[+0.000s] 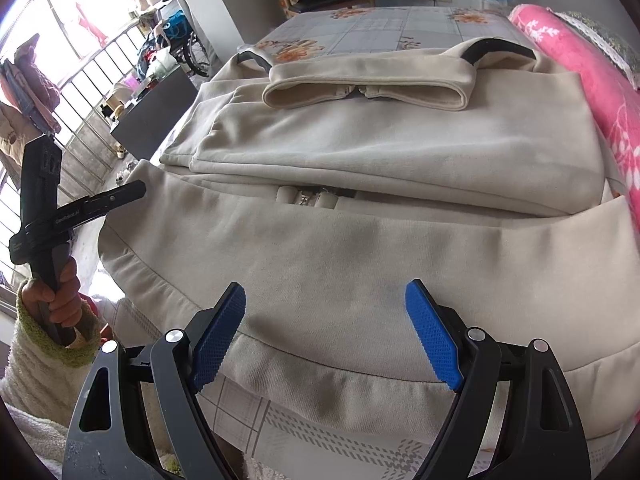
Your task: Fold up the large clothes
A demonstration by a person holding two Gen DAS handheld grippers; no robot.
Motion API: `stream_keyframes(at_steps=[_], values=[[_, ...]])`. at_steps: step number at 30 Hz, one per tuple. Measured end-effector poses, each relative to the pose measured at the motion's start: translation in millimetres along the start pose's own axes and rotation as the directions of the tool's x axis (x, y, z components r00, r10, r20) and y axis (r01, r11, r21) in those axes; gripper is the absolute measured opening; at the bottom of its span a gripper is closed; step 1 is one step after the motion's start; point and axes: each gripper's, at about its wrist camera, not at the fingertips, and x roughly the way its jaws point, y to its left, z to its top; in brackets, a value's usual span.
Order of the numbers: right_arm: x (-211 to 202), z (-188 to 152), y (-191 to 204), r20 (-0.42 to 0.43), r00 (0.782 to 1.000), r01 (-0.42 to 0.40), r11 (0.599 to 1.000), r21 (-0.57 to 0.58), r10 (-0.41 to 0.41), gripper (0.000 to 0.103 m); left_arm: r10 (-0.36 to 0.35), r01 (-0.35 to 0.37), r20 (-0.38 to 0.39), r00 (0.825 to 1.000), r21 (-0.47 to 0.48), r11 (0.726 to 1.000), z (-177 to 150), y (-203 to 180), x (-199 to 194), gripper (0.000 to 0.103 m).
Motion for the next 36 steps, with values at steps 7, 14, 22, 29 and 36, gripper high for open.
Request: stream_keyframes(at_steps=[7, 14, 22, 29, 36], values=[[-9.8, -3.3, -12.9, 0.03, 0.998, -0.051, 0.998, 0.026, 0.05, 0.078, 0.272, -0.266, -0.042, 0.961, 0.12, 0.957, -6.2, -20.1, 16.7, 0.037], [-59.9, -18.2, -62.1, 0.139, 0.99, -0.023, 0.993, 0.116, 0.007, 0.078, 0.414, -0.405, -0.035, 0.91, 0.151, 0.902, -10.2, -31.7, 21.3, 0.036], [-92.7, -17.1, -142.1, 0.179, 0.978, 0.059, 0.964, 0.259, -0.108, 0.058, 0.469, -0.458, -0.043, 0.882, 0.159, 0.875, -10.0, -36.3, 26.2, 0.036], [-74.3, 1.5, -170.9, 0.132, 0.987, 0.049, 0.963, 0.265, -0.087, 0.042, 0.498, -0.485, -0.046, 0.866, 0.163, 0.859, -9.3, -40.6, 29.3, 0.036], [-69.0, 2.1, -164.6, 0.096, 0.992, 0.066, 0.979, 0.194, -0.086, 0.028, 0.529, -0.512, -0.047, 0.848, 0.187, 0.838, -8.9, -46.5, 32.7, 0.036]])
